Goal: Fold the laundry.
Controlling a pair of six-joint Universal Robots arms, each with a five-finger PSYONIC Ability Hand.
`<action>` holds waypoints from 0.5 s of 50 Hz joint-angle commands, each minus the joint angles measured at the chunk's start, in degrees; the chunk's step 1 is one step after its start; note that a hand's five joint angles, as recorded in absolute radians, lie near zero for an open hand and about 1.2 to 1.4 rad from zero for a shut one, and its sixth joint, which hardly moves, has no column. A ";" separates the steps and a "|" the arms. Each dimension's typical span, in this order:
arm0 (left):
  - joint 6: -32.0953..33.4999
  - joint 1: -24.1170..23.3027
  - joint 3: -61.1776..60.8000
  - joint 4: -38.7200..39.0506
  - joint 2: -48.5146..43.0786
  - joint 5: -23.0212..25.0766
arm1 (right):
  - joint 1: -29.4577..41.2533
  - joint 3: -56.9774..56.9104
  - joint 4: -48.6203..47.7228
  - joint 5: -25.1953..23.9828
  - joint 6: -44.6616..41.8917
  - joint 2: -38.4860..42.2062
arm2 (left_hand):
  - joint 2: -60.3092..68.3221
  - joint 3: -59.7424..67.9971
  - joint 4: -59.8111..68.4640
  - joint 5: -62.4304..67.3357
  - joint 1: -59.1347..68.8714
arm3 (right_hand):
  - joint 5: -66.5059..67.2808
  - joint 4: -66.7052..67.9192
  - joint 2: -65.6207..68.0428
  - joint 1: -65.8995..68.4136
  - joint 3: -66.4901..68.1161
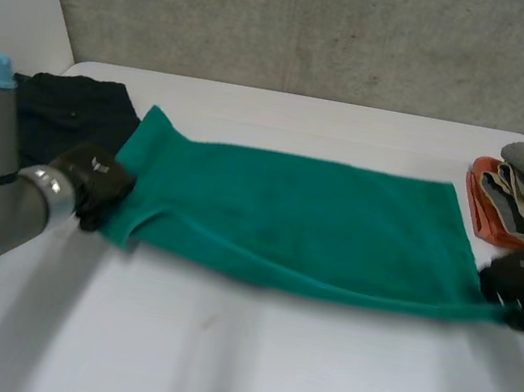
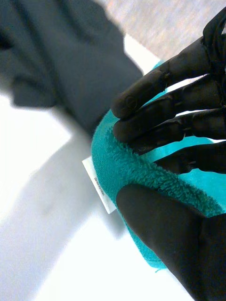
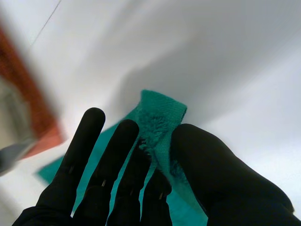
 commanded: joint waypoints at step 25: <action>-12.96 -0.83 27.84 -4.53 -16.93 -3.44 | 13.89 -22.01 -25.78 15.58 12.67 18.67 | 11.69 12.20 11.77 14.16 14.99 | 12.38 11.52 12.95 15.50 11.90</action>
